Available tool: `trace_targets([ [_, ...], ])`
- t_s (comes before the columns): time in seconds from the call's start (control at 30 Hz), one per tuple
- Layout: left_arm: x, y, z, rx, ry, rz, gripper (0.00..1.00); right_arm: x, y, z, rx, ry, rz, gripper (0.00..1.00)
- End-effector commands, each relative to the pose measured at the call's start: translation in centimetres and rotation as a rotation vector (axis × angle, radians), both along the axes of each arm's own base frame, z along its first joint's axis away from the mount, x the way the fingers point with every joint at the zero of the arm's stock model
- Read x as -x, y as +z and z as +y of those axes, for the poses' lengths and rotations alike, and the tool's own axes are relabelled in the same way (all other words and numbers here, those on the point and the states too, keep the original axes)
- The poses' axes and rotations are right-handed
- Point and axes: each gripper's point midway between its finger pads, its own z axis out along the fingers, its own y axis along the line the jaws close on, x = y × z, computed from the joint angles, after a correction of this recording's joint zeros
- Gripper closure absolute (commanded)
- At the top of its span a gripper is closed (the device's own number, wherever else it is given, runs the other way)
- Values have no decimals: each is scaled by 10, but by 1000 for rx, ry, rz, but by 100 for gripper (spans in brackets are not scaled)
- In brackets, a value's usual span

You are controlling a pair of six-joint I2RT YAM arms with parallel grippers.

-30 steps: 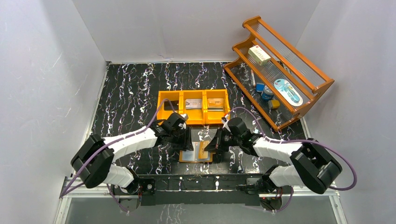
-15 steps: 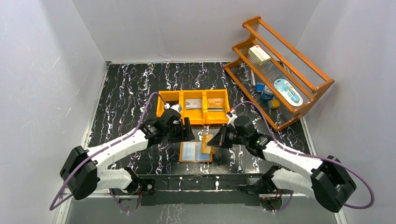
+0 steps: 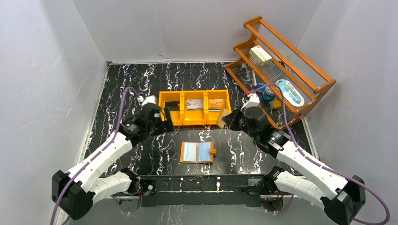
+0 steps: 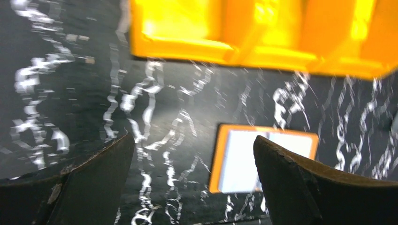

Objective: Take the credit cards out of the card holder

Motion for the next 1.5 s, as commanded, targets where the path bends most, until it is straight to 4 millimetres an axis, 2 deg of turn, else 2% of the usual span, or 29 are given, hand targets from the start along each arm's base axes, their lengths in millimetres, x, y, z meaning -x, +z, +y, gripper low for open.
trace_targets([
  [0.0, -15, 23, 62, -94, 168, -6, 2, -44, 38, -36, 228, -153, -227, 100],
  [0.13, -20, 33, 95, -226, 242, -44, 2, -64, 42, -37, 343, -147, -280, 100],
  [0.23, -17, 31, 113, -302, 291, -50, 2, -78, 31, -27, 416, -78, -251, 100],
  [0.3, -12, 26, 119, -326, 309, -37, 2, -88, 30, -20, 470, -23, -265, 100],
  [0.4, -8, 16, 117, -308, 284, -43, 2, -102, 23, -9, 531, 69, -291, 100],
  [0.47, -1, 4, 121, -323, 279, -39, 2, -110, 14, -1, 623, 168, -330, 100],
  [0.53, 5, -1, 124, -315, 307, -33, 2, -121, 6, -4, 713, 179, -311, 100],
  [0.6, 6, -1, 119, -296, 275, -34, 2, -130, -1, -5, 773, 190, -301, 100],
  [0.83, -9, -5, 105, -270, 209, -58, 2, -158, -14, 17, 910, 361, -381, 100],
  [0.97, -14, -3, 90, -193, 174, -90, 2, -170, -23, 19, 1018, 451, -422, 100],
  [1.13, -15, 2, 92, -187, 177, -123, 2, -180, -41, 23, 1073, 583, -445, 100],
  [1.27, -15, 1, 92, -190, 173, -120, 2, -194, -44, 29, 1096, 608, -496, 100],
  [1.33, -15, 0, 91, -190, 166, -115, 2, -198, -62, 30, 1133, 660, -472, 100],
  [1.47, -15, -1, 90, -192, 156, -109, 2, -212, -71, 25, 1215, 650, -494, 100],
])
